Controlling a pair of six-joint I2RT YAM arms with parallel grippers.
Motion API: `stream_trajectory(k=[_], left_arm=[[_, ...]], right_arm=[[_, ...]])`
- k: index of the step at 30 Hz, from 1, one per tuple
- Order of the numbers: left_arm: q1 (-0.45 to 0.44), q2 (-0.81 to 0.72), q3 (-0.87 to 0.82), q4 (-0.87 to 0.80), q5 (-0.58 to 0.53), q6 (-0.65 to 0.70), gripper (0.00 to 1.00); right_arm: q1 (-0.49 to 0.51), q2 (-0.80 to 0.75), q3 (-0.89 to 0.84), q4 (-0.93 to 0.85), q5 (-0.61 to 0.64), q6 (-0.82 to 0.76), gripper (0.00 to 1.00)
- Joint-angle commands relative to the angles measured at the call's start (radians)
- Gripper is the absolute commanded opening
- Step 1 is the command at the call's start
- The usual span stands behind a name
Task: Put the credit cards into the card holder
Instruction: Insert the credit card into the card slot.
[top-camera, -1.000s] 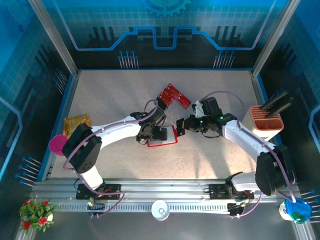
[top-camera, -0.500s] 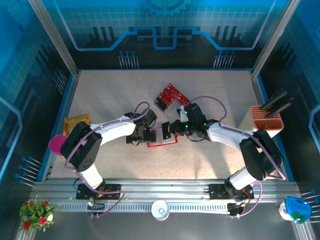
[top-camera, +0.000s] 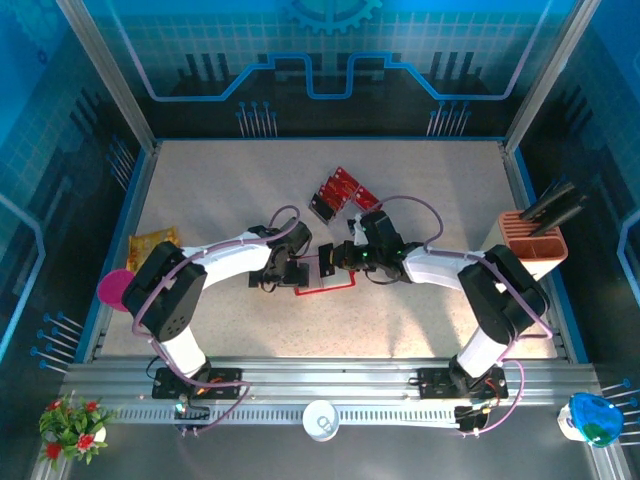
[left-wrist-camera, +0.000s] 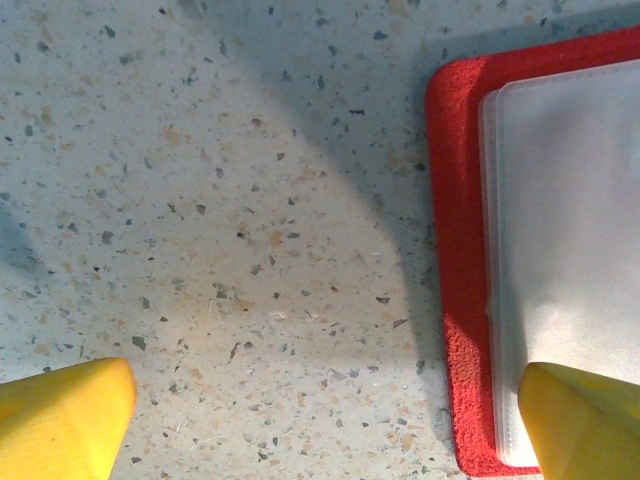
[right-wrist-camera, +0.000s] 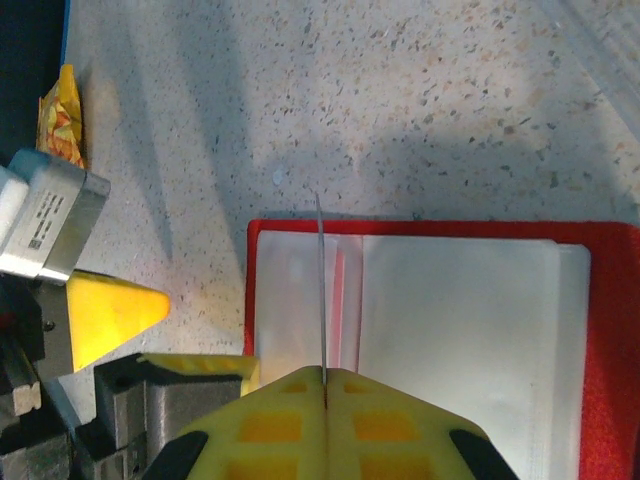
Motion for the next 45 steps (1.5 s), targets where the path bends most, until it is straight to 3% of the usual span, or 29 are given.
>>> stream_trajectory(k=[1, 22, 45], left_arm=[[0.008, 0.016, -0.017, -0.039, -0.012, 0.026, 0.99], [0.008, 0.007, -0.05, -0.03, -0.009, 0.04, 0.99], [0.008, 0.022, -0.039, -0.027, -0.005, 0.038, 0.99]], right_arm=[[0.016, 0.029, -0.015, 0.059, 0.017, 0.02, 0.0], [0.024, 0.071, -0.063, 0.121, 0.048, 0.028, 0.0], [0.028, 0.086, -0.082, 0.048, -0.029, -0.025, 0.0]])
